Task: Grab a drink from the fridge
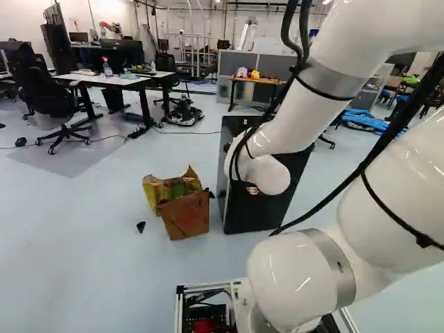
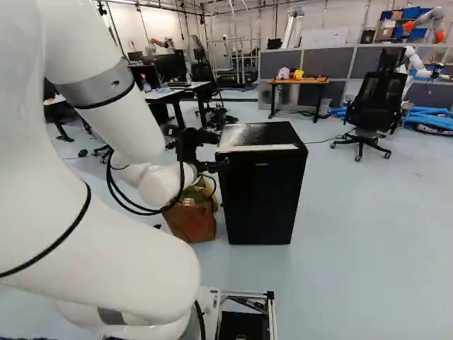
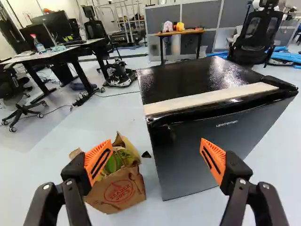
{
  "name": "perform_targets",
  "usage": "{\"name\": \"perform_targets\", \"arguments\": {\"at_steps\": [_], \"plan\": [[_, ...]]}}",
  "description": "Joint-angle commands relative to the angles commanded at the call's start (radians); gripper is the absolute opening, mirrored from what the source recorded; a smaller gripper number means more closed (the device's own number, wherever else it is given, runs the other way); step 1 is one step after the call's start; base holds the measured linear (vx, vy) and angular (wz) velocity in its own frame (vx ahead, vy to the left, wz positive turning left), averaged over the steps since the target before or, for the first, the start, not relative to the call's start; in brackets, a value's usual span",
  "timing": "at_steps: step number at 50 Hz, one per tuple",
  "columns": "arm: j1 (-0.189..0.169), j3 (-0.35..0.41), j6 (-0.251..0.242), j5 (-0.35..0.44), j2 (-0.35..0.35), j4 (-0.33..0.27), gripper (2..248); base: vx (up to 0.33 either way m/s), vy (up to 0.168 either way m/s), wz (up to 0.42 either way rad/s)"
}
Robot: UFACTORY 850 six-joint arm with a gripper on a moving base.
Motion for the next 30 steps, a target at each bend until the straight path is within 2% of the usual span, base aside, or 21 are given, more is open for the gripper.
{"name": "perform_targets", "arguments": {"at_steps": [30], "plan": [[0.090, -0.086, 0.000, 0.121, -0.169, 0.176, 247, 0.000, 0.000, 0.000]]}}
